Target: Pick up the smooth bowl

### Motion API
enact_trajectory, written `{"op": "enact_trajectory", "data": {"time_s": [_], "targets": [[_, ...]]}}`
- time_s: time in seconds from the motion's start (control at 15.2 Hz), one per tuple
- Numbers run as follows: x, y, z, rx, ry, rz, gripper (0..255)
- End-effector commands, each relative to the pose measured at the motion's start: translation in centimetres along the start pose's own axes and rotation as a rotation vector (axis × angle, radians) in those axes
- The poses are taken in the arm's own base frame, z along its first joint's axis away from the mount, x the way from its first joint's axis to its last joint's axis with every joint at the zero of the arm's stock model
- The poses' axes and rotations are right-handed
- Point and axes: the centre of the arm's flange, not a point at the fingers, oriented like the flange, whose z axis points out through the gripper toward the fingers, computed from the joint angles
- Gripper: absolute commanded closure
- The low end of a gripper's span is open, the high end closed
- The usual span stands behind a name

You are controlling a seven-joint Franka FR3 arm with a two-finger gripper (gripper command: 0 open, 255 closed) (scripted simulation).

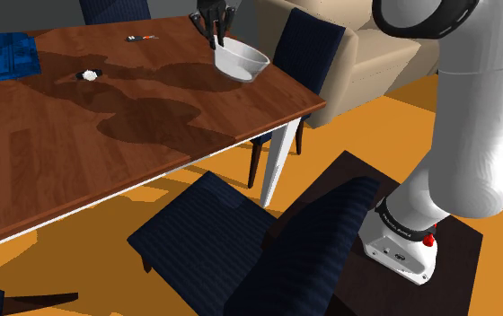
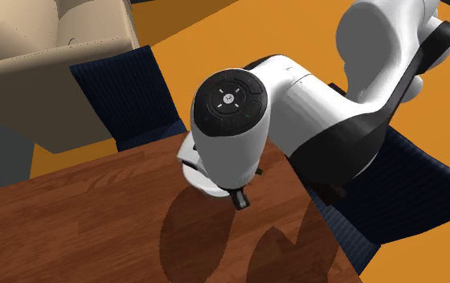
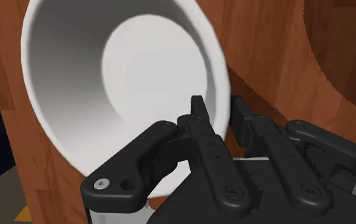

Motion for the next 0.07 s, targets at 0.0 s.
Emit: {"op": "enact_trajectory", "data": {"time_s": [0.0], "targets": [[-0.05,-0.01,-0.38,0.000,0.001,0.000,255]]}}
